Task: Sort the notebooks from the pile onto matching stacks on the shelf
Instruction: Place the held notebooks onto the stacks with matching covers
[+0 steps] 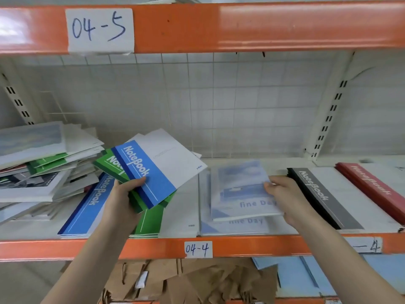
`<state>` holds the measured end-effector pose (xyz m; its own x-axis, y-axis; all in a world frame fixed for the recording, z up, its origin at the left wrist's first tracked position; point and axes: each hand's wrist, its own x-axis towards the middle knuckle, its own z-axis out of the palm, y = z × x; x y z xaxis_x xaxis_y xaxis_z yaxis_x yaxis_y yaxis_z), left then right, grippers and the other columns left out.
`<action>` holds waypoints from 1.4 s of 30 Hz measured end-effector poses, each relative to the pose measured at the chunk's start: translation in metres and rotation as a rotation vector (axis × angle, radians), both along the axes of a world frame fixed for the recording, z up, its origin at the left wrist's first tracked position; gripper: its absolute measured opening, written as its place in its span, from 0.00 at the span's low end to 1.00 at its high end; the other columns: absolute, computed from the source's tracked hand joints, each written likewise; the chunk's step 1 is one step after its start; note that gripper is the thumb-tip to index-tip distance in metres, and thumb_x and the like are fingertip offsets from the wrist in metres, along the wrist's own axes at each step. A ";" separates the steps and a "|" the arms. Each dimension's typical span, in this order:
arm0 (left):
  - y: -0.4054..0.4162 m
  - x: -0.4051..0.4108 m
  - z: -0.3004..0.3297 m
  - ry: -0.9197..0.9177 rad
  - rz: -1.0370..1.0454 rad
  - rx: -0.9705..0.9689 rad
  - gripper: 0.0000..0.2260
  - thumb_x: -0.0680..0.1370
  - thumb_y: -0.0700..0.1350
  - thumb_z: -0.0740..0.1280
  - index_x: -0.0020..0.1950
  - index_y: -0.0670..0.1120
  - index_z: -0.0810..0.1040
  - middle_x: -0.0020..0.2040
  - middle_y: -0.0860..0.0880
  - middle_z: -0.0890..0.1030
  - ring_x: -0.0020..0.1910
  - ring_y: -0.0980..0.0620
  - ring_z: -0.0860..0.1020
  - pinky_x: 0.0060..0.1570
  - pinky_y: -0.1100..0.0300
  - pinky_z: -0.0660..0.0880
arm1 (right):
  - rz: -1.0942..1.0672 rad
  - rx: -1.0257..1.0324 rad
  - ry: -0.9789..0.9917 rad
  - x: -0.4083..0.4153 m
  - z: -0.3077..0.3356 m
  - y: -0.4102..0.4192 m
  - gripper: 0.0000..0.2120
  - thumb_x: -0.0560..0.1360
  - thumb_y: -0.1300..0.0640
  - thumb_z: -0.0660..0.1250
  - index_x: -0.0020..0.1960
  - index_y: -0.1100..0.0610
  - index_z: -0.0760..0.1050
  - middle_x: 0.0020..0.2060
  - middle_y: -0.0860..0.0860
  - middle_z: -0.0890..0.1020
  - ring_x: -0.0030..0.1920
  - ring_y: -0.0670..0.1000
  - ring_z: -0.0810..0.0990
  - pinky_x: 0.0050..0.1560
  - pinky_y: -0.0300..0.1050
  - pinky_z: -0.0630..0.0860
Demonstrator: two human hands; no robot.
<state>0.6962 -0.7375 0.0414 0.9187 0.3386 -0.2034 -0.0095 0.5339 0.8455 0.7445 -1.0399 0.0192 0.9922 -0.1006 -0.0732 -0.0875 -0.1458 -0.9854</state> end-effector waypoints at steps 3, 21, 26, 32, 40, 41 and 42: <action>-0.004 -0.006 -0.002 0.020 0.023 0.008 0.21 0.75 0.34 0.66 0.66 0.46 0.71 0.60 0.46 0.80 0.55 0.45 0.81 0.50 0.47 0.78 | 0.033 -0.100 0.004 -0.002 -0.010 0.017 0.13 0.80 0.65 0.58 0.41 0.55 0.77 0.42 0.58 0.81 0.42 0.58 0.78 0.47 0.48 0.75; -0.015 -0.025 -0.009 0.040 0.016 0.021 0.17 0.75 0.35 0.67 0.61 0.49 0.73 0.54 0.48 0.82 0.50 0.46 0.82 0.35 0.56 0.81 | -0.006 -0.688 -0.097 -0.006 -0.028 0.020 0.18 0.77 0.63 0.61 0.67 0.61 0.69 0.60 0.60 0.71 0.62 0.62 0.70 0.60 0.50 0.68; -0.022 -0.024 -0.012 0.029 -0.066 0.085 0.19 0.72 0.36 0.68 0.61 0.49 0.73 0.55 0.47 0.83 0.49 0.46 0.83 0.36 0.54 0.80 | -0.004 -0.566 -0.269 -0.018 -0.008 0.030 0.16 0.79 0.60 0.59 0.67 0.57 0.70 0.62 0.54 0.73 0.57 0.51 0.74 0.53 0.38 0.69; -0.039 -0.025 -0.014 -0.023 -0.187 0.151 0.15 0.76 0.39 0.68 0.60 0.51 0.74 0.51 0.49 0.85 0.48 0.47 0.84 0.39 0.51 0.81 | 0.285 -0.314 -0.101 -0.025 0.011 0.072 0.17 0.76 0.49 0.65 0.62 0.51 0.67 0.51 0.46 0.76 0.48 0.44 0.76 0.40 0.34 0.74; -0.013 -0.036 -0.021 0.033 -0.084 0.118 0.07 0.80 0.49 0.62 0.57 0.52 0.75 0.48 0.48 0.85 0.45 0.46 0.84 0.44 0.47 0.80 | 0.220 -0.299 -0.065 -0.014 0.013 0.093 0.09 0.77 0.53 0.65 0.45 0.57 0.69 0.40 0.52 0.78 0.42 0.52 0.77 0.39 0.45 0.70; -0.006 -0.040 -0.021 0.034 -0.054 0.127 0.07 0.80 0.49 0.62 0.56 0.52 0.75 0.47 0.48 0.85 0.44 0.46 0.84 0.42 0.49 0.79 | 0.210 -0.304 -0.082 -0.012 0.013 0.097 0.09 0.77 0.54 0.63 0.43 0.58 0.68 0.38 0.52 0.75 0.39 0.52 0.74 0.37 0.44 0.66; 0.002 -0.044 -0.020 0.033 -0.024 0.138 0.06 0.80 0.48 0.63 0.56 0.53 0.75 0.46 0.48 0.86 0.43 0.46 0.85 0.39 0.51 0.79 | 0.195 -0.303 -0.096 -0.008 0.013 0.100 0.09 0.77 0.55 0.63 0.42 0.58 0.67 0.36 0.51 0.72 0.37 0.51 0.71 0.35 0.43 0.64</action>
